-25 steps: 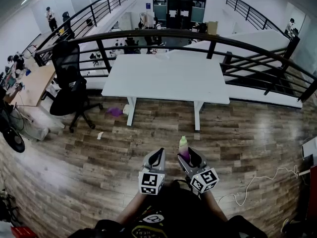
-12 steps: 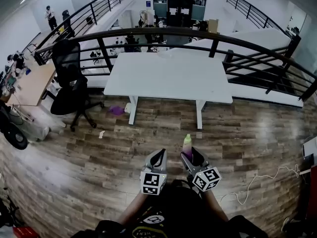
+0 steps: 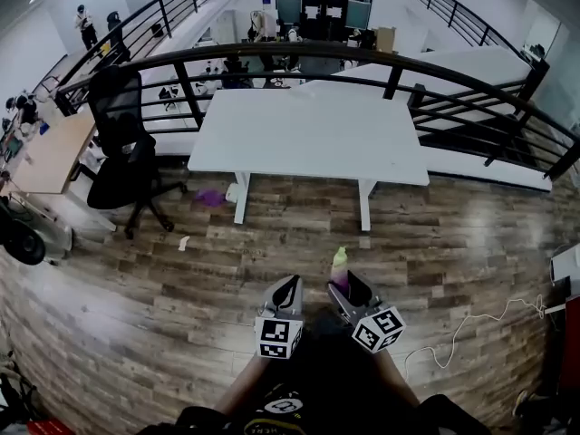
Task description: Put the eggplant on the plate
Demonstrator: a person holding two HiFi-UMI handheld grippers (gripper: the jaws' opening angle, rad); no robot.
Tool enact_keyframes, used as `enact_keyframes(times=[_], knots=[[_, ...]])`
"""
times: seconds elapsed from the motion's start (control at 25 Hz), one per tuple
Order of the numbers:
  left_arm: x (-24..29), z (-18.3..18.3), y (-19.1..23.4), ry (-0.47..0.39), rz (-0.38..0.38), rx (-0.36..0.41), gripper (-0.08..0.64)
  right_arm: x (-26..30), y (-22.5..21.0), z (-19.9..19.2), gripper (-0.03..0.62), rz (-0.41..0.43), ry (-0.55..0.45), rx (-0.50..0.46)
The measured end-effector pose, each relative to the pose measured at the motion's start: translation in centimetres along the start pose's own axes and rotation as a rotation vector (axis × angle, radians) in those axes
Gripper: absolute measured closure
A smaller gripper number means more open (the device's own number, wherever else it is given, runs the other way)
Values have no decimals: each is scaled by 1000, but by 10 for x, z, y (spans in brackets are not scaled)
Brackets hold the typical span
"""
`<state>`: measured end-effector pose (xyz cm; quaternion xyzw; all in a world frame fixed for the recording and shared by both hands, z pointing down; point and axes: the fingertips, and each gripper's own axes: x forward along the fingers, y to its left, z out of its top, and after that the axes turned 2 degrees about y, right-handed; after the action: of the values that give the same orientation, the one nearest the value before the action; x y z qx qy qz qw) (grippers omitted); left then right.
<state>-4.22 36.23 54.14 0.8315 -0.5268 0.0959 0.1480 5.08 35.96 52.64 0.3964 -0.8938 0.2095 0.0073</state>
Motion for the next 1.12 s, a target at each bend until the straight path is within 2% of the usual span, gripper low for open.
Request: enact_keyframes(times=[0.2,0.4,0.56,0.72,0.92,1.12], knots=[[35,9,8,12,-6,-7,555,22,-26,11,368,4,13,6],[101,30,13,15,-17,-1,555,57,-76,34,368,23,33,-10],[162,69,14,-23,-21,54,555,87,-118,67,368,46,15,-35],[208,100,19,-50,1,66,555,114,-152,90,368,82,14,-42],[250,114,28,-38,29,64,555,142,-186,105,368,117,38,-37],[293,120,57,-6,36,45,555,184,-215,116,368,118,55,-13]])
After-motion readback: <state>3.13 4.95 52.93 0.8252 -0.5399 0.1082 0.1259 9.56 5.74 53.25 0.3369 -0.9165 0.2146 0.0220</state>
